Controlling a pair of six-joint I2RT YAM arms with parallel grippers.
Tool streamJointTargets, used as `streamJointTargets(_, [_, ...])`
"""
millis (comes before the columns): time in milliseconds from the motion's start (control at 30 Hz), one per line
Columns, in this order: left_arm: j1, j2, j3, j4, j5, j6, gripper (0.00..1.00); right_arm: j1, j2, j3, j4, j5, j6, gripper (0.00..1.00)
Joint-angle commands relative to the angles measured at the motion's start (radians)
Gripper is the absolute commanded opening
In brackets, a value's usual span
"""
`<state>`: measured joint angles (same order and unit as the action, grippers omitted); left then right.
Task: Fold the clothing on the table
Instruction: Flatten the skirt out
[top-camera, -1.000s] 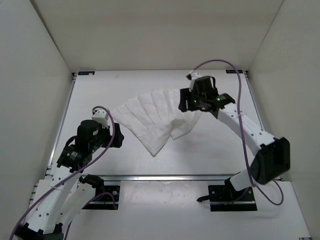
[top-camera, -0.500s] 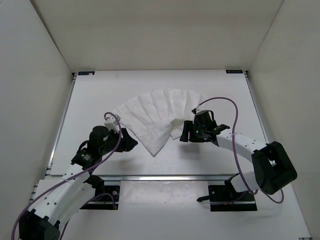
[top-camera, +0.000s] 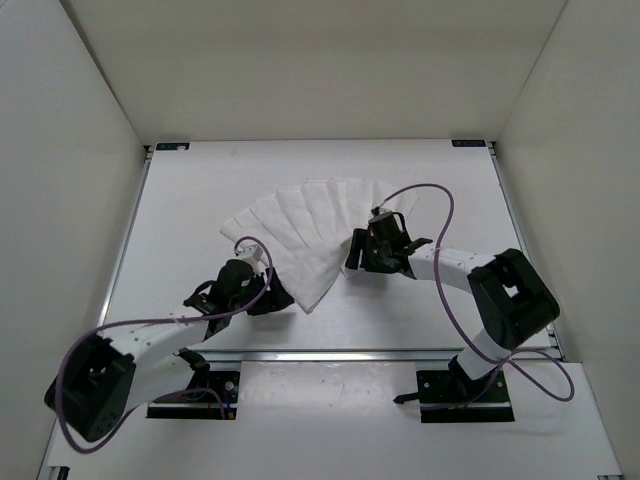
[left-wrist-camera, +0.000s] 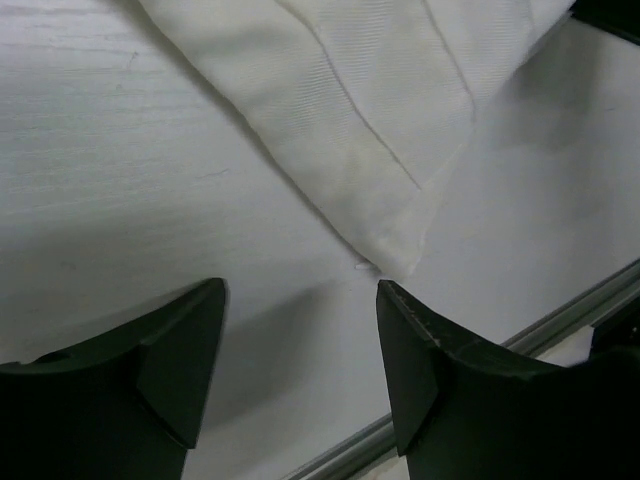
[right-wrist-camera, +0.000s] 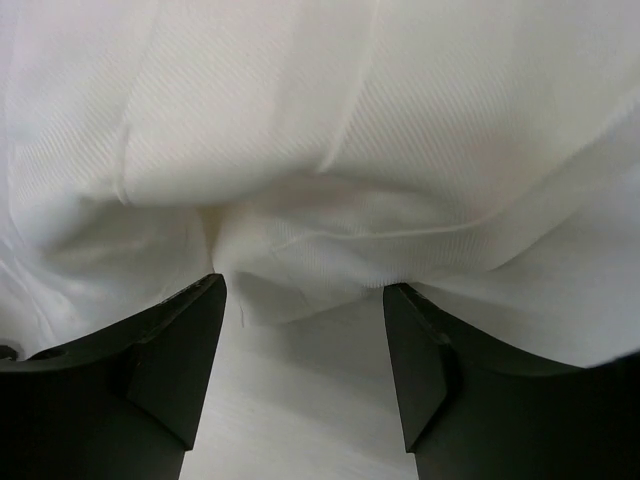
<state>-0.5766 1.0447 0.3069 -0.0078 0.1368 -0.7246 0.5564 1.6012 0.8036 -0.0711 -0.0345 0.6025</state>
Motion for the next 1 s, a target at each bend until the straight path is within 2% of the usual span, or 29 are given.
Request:
streamJointTargets(0, [-0.043,0.144,0.063,0.083,-0.057,-0.001,0.73,0.013,0.083,0.028,-0.013,0.097,0.000,0.61])
streamJointTargets(100, [-0.098,0.259,0.124,0.065,-0.089,0.017,0.73,0.030,0.120,0.051,-0.039,0.131,-0.017,0.58])
streamJointTargets(133, [-0.104,0.288,0.156,0.055,-0.095,0.020,0.73,0.031,0.127,0.061,-0.038,0.145,-0.027,0.49])
streamJointTargets(167, [-0.117,0.328,0.172,0.042,-0.103,0.031,0.72,0.034,0.135,0.065,-0.051,0.153,-0.038,0.46])
streamJointTargets(300, [-0.135,0.445,0.259,0.011,-0.135,0.068,0.67,0.040,0.167,0.095,-0.085,0.185,-0.081,0.44])
streamJointTargets(367, [-0.137,0.478,0.294,-0.027,-0.161,0.088,0.53,0.042,0.203,0.124,-0.120,0.186,-0.111,0.39])
streamJointTargets(400, [-0.131,0.498,0.319,-0.052,-0.169,0.105,0.43,0.043,0.212,0.132,-0.119,0.186,-0.118,0.29])
streamJointTargets(433, [-0.120,0.512,0.331,-0.073,-0.172,0.114,0.37,0.046,0.218,0.144,-0.130,0.186,-0.128,0.23])
streamJointTargets(467, [-0.112,0.521,0.339,-0.084,-0.178,0.128,0.29,0.045,0.227,0.152,-0.133,0.182,-0.139,0.11])
streamJointTargets(533, [-0.099,0.517,0.342,-0.093,-0.187,0.146,0.12,0.046,0.226,0.157,-0.133,0.168,-0.161,0.00])
streamJointTargets(600, [-0.095,0.503,0.340,-0.104,-0.195,0.162,0.00,0.039,0.226,0.161,-0.136,0.173,-0.174,0.00])
streamJointTargets(800, [-0.005,0.405,0.357,-0.257,-0.229,0.280,0.00,0.023,0.177,0.187,-0.278,0.186,-0.265,0.00])
streamJointTargets(967, [0.098,0.285,0.374,-0.356,-0.197,0.382,0.00,-0.013,-0.008,0.141,-0.369,0.141,-0.374,0.00])
